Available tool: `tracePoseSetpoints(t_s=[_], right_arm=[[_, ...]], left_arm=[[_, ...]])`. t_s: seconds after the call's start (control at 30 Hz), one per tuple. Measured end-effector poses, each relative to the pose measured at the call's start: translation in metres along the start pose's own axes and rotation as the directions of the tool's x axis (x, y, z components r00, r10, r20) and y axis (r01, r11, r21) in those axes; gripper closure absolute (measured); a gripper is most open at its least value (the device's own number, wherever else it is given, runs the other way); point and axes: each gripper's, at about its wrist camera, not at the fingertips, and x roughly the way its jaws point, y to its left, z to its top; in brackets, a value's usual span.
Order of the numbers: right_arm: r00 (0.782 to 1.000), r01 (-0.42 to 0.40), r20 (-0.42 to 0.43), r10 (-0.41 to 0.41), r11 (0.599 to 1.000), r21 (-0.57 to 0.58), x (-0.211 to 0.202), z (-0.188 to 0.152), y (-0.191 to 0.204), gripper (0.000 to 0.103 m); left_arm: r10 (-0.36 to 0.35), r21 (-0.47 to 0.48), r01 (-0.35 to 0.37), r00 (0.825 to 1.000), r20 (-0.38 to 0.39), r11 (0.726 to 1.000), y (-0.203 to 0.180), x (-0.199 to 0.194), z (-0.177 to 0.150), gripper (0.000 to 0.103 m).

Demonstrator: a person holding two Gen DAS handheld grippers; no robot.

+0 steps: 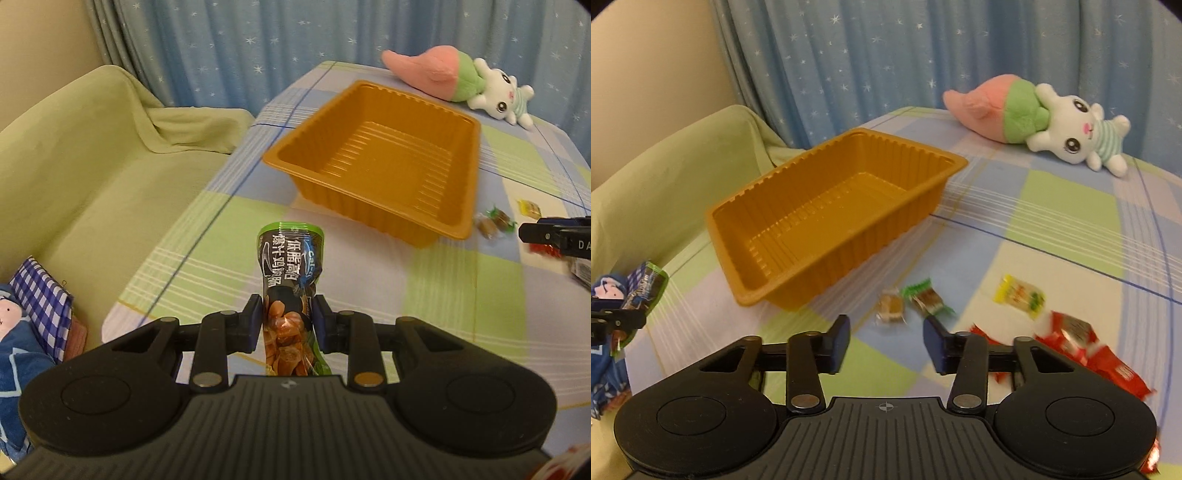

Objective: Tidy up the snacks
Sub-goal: 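Grasp the clear wrapped candy with right while left holds the bag above the basket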

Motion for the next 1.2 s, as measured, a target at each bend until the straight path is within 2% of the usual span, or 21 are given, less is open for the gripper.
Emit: tracePoseSetpoints(t_s=[0.2,0.6,0.7,0.8,1.07,1.2], right_arm=[[1.0,0.018,-0.021,-0.018,1.0,0.001,0.03,0.011,0.003,0.072],[0.991,0.113,-0.076,-0.114,0.993,-0.022,0.072,0.013,0.009,0.076],[0.988,0.133,-0.067,-0.136,0.99,-0.045,0.074,0.011,0.013,0.08],[0.988,0.139,-0.058,-0.141,0.989,-0.046,0.07,0.01,0.017,0.082],[0.99,0.136,0.017,-0.137,0.989,0.061,0.023,0.021,0.027,0.082],[0.992,0.102,0.066,-0.109,0.988,0.112,0.003,0.034,0.035,0.082]], left_arm=[[-0.001,0.007,0.001,1.0,0.004,1.0,0.015,0.008,0.012,0.077],[-0.033,0.045,0.033,0.999,-0.002,0.998,0.035,0.03,0.034,0.077],[-0.045,0.058,0.045,0.999,0.001,0.997,0.037,0.033,0.039,0.077],[-0.055,0.072,0.055,0.998,0.006,0.996,0.04,0.033,0.046,0.077],[-0.102,0.127,0.094,0.993,0.057,0.987,0.046,0.025,0.078,0.077],[-0.146,0.16,0.131,0.986,0.086,0.978,0.04,0.025,0.097,0.077]])
